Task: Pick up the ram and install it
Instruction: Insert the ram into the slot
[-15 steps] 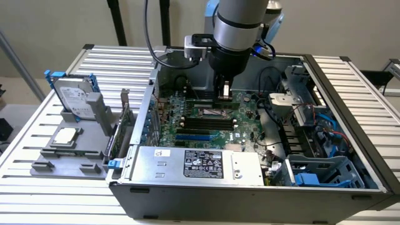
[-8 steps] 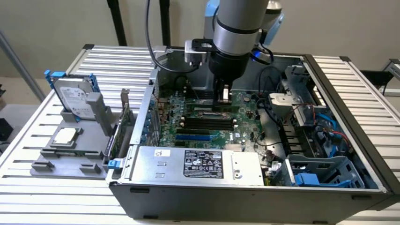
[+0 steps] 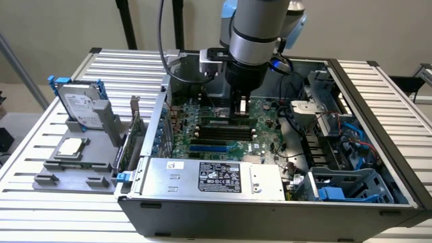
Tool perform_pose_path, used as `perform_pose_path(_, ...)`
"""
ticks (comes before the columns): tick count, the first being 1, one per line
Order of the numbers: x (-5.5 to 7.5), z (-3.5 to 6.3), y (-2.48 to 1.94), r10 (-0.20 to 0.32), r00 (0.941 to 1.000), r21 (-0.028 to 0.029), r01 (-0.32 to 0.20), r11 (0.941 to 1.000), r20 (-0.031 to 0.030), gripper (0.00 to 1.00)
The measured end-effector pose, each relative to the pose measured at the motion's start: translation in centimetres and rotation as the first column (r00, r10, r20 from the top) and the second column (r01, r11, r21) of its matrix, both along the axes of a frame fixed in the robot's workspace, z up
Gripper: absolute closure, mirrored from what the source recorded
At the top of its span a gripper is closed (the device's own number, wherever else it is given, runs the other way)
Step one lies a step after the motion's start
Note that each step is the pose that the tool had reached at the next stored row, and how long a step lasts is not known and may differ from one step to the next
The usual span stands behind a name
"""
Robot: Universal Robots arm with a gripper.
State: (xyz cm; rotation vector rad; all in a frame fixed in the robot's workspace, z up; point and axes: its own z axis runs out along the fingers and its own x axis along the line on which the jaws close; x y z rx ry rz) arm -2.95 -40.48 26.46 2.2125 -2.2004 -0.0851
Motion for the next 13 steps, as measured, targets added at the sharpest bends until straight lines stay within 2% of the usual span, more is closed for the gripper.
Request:
perform_pose_path(2, 0.0, -0.36, 0.06, 0.000, 1.0000, -0.0023, 0.000, 1.0000, 0.0000, 0.86)
perform_pose_path(7, 0.0, -1.28, 0.39, 0.000, 1.0000, -0.0024, 0.000, 1.0000, 0.0000, 0.86)
perform_pose_path(13, 0.0, -2.36, 0.46, 0.000, 1.0000, -0.0023, 0.000, 1.0000, -0.0012, 0.86)
